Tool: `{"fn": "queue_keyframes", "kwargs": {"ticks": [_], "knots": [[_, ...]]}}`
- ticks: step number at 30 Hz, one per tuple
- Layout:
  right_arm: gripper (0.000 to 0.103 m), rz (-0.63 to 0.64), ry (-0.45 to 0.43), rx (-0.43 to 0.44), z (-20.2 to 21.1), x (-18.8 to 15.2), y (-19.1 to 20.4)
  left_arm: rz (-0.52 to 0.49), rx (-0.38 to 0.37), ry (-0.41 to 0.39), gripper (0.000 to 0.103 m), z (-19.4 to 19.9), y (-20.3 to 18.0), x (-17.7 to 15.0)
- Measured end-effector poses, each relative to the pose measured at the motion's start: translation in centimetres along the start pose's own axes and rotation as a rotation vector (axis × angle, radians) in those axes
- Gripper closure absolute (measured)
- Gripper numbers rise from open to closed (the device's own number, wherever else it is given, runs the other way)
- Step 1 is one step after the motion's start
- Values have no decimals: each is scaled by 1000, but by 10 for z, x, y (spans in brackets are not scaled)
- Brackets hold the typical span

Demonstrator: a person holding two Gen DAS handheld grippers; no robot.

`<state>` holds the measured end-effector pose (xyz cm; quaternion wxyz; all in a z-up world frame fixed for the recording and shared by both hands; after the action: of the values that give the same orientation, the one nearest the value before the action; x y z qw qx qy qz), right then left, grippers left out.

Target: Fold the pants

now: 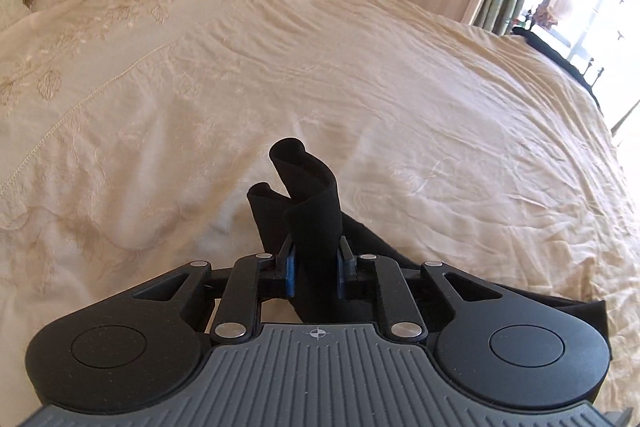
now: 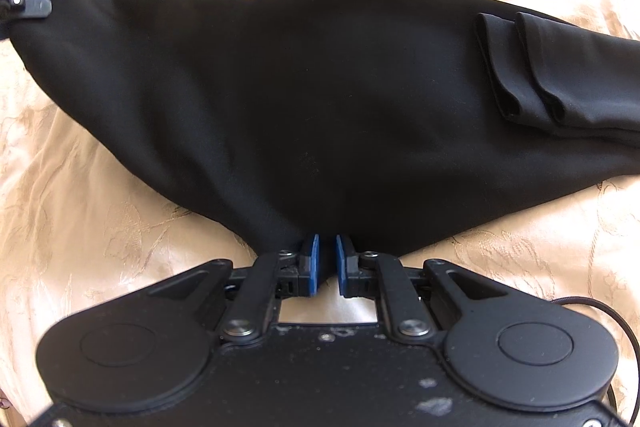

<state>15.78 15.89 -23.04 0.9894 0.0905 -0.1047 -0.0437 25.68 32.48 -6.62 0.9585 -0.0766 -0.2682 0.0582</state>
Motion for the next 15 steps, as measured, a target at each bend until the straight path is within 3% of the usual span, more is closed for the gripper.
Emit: {"fn": "queue_keyframes", "kwargs": {"ticks": [8,12,15], "knots": [[91,21,1,190,17,10,-44,-196,40,-144,86,55,-128,-3],[86,30,-70,250,54,9,-87,-308,25,-203,86,64,-215,-16],[85,18,-90,255,78,-1,-133,-374,-34,-200,86,52,-282,-35]]}}
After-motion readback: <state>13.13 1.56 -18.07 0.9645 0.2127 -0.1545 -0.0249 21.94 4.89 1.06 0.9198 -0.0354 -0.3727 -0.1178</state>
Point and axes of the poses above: each gripper's, at about its wrist camera, not at the fingertips, and z roughly against the way its jaws point, y to its left, x to its top, the point moved 5 cm from there along -z, roughly the way its jaws point, and after that the axes turned 9 degrees about y, right-handed, at the moved point
